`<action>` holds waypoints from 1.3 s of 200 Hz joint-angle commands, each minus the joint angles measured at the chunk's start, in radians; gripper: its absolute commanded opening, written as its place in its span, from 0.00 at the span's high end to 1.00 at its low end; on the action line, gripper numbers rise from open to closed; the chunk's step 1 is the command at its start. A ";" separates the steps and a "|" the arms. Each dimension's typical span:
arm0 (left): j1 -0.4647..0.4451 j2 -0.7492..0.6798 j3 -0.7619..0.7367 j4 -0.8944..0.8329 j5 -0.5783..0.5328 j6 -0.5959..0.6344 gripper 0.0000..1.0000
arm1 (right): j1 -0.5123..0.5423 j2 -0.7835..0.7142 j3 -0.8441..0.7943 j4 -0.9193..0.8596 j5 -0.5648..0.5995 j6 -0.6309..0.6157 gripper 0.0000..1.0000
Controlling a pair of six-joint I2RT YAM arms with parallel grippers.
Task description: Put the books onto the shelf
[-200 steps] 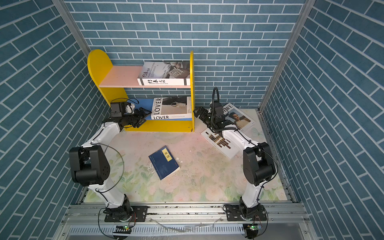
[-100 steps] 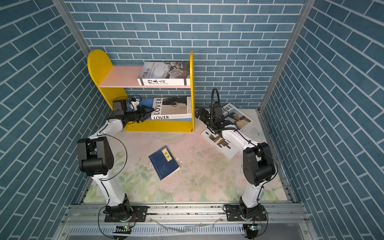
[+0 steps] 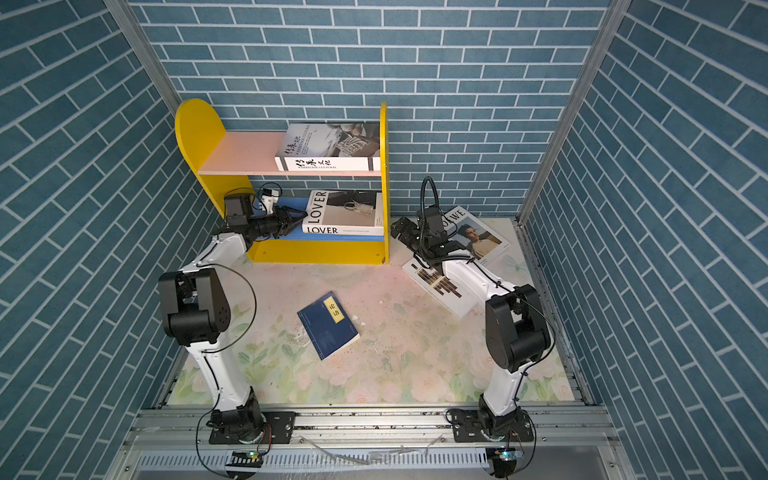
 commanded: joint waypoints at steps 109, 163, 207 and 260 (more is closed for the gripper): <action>-0.037 0.083 0.093 -0.091 0.076 0.078 0.86 | 0.005 0.007 -0.003 -0.036 0.072 0.001 0.07; -0.036 0.082 0.075 -0.037 0.116 0.037 0.99 | 0.006 0.007 -0.003 -0.044 0.073 0.002 0.07; -0.033 0.081 0.076 -0.019 0.152 0.020 1.00 | 0.006 0.007 -0.005 -0.046 0.072 0.002 0.07; -0.001 0.049 0.030 -0.023 0.187 0.021 1.00 | 0.006 -0.009 -0.024 -0.046 0.079 0.002 0.08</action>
